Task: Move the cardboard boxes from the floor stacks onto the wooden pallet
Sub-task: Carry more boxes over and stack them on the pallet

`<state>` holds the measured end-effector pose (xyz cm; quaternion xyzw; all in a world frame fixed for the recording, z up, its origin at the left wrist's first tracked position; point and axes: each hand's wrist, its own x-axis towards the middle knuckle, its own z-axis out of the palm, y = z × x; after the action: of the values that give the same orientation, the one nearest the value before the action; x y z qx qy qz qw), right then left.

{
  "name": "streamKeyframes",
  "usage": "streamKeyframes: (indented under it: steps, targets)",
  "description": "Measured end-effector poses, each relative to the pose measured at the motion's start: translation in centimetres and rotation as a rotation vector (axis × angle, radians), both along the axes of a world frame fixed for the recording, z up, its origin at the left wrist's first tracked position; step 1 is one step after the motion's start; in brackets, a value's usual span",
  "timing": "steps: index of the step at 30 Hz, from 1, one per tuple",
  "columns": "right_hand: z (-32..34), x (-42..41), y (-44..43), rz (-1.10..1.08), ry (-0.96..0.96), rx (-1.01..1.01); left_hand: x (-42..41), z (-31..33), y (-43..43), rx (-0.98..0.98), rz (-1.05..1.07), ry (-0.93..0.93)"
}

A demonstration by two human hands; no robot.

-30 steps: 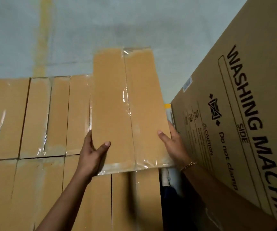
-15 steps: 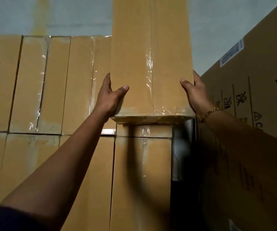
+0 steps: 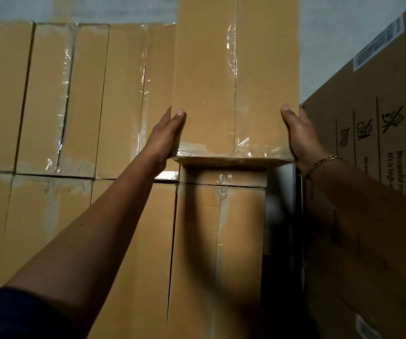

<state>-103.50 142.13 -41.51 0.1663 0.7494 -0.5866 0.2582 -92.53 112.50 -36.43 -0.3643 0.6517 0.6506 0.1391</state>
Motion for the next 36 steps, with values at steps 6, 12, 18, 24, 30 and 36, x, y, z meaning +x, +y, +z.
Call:
streamKeyframes:
  steps: [6, 12, 18, 24, 30, 36]
  targets:
    - [1.5, 1.4, -0.3, -0.002, 0.015, -0.036, 1.5, -1.0, -0.2, 0.136, 0.099, -0.048]
    - [0.5, 2.9, 0.2, -0.027, 0.001, -0.07, 2.6, -1.4, -0.1, 0.138, 0.096, -0.027]
    - [1.4, 4.5, -0.1, -0.018, -0.006, -0.064, 3.8, -1.8, -0.4, 0.147, 0.087, -0.027]
    - [1.8, 5.6, -0.8, -0.031, 0.023, -0.085, 4.5, -2.1, -0.5, 0.147, 0.108, -0.038]
    - [2.2, 6.1, -0.9, -0.046, 0.025, -0.092, 5.0, -1.7, -0.5, 0.159, 0.099, -0.022]
    - [2.6, 6.2, -0.9, -0.047, 0.007, -0.12, 5.3, -1.3, -0.8, 0.15, 0.078, -0.043]
